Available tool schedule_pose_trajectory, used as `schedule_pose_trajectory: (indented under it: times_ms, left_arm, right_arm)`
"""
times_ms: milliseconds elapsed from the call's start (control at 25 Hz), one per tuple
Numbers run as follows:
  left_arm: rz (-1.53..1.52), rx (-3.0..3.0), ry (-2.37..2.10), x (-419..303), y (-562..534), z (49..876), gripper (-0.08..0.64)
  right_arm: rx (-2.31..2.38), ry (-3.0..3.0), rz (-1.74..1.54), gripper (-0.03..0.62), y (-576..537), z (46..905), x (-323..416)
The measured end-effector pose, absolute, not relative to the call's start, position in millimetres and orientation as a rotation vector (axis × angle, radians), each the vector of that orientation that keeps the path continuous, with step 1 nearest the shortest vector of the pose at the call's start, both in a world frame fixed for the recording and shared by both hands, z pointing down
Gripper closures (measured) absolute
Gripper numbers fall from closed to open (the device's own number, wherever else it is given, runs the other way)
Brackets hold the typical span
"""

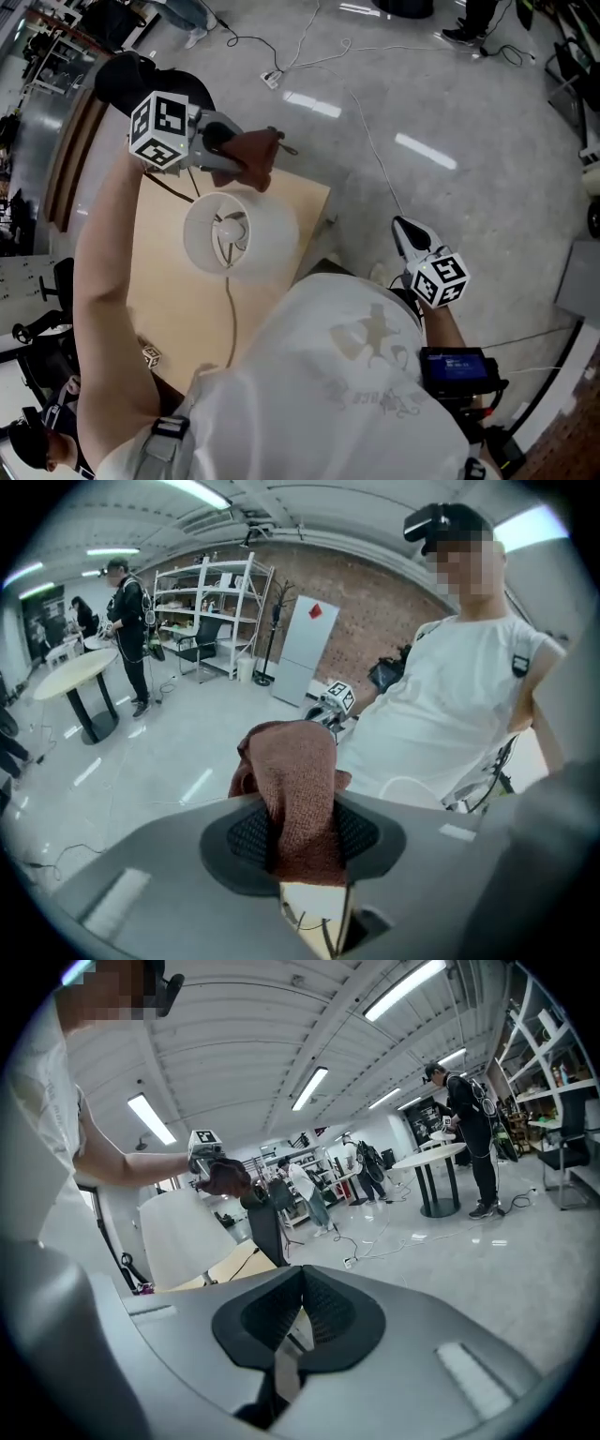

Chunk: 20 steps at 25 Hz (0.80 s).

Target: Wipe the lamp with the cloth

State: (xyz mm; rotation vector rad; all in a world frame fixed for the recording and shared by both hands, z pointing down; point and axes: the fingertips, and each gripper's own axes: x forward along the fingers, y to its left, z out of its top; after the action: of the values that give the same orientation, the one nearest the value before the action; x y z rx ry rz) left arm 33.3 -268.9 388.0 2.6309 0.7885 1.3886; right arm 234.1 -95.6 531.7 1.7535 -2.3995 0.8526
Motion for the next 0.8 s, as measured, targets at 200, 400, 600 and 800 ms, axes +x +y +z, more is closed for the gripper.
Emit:
schedule_pose_trajectory:
  times_ms: [200,400,600,800]
  left_arm:
    - [1.404,2.544,0.873,15.2,-257.7,413.0,0.43]
    - [1.48,2.561,0.853,18.6,-269.4,456.9,0.43]
    - [1.472,2.601,0.73,13.8,-283.9,502.3,0.43]
    - [1.557,2.688,0.499,-2.0,-308.3,535.2,0.43]
  right_arm:
    - [1.746,-2.373,0.858,0.58,-95.9,530.6,227.9]
    - [1.746,-2.342,0.854,0.58,-94.5,530.3,223.9]
    - [1.756,-2.3,0.852,0.58,-90.3,530.9,220.9]
    - [1.73,-2.283,0.863,0.581,-87.3,531.9,213.5]
